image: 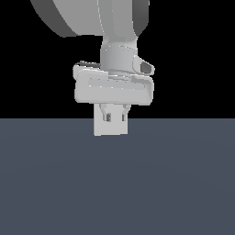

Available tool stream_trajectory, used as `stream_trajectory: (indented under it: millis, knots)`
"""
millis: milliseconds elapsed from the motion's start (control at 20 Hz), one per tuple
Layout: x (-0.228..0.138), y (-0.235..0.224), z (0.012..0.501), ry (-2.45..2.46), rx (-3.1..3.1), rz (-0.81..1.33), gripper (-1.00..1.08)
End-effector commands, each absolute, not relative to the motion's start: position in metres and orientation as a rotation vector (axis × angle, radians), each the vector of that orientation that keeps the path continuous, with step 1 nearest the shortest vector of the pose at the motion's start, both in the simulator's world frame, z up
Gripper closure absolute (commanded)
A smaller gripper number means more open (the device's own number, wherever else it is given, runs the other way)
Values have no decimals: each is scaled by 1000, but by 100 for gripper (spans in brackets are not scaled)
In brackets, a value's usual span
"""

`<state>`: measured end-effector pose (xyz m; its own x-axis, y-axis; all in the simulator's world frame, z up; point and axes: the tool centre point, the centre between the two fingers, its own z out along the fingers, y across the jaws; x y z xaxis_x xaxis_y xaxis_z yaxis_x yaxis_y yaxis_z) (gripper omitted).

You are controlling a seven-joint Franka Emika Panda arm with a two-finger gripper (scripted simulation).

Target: Plug the charger into the wall socket.

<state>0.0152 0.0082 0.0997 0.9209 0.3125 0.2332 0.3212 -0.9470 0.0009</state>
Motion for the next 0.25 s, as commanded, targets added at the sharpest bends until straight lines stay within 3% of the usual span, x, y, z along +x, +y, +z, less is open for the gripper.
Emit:
stream_trajectory:
  millis: [0,200]
  knots:
    - [19,9,100,-502,-3042,-361,108]
    - [19,9,100,-501,-3041,-361,108]
